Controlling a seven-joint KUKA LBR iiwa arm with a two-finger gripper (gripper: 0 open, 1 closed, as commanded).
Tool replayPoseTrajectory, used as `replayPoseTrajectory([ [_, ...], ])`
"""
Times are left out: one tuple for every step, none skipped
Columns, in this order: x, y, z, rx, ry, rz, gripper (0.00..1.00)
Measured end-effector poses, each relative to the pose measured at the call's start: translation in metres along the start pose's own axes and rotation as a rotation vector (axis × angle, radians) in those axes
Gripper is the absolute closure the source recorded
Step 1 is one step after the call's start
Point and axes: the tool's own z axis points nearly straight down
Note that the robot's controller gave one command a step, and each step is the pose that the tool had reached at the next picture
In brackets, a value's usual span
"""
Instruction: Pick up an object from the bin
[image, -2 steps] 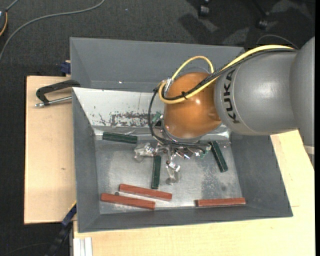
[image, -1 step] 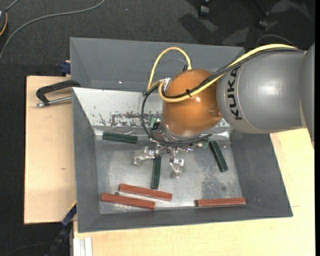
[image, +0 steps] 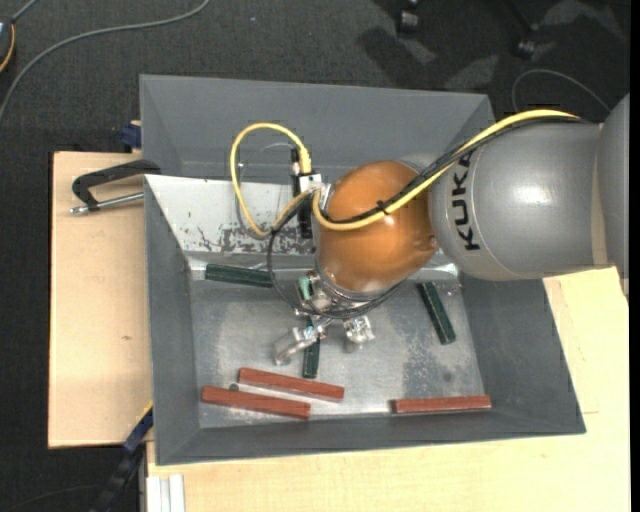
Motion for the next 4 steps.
replayPoseTrajectory([
  [-0.002, -0.001, -0.001, 0.002, -0.002, 0.004, 0.00],
  [-0.002, -0.001, -0.001, 0.001, -0.002, 0.004, 1.00],
  [-0.003, -0.002, -0.021, 0.008, -0.002, 0.007, 1.00],
  [-0.004, -0.003, -0.023, 0.006, -0.002, 0.011, 1.00],
])
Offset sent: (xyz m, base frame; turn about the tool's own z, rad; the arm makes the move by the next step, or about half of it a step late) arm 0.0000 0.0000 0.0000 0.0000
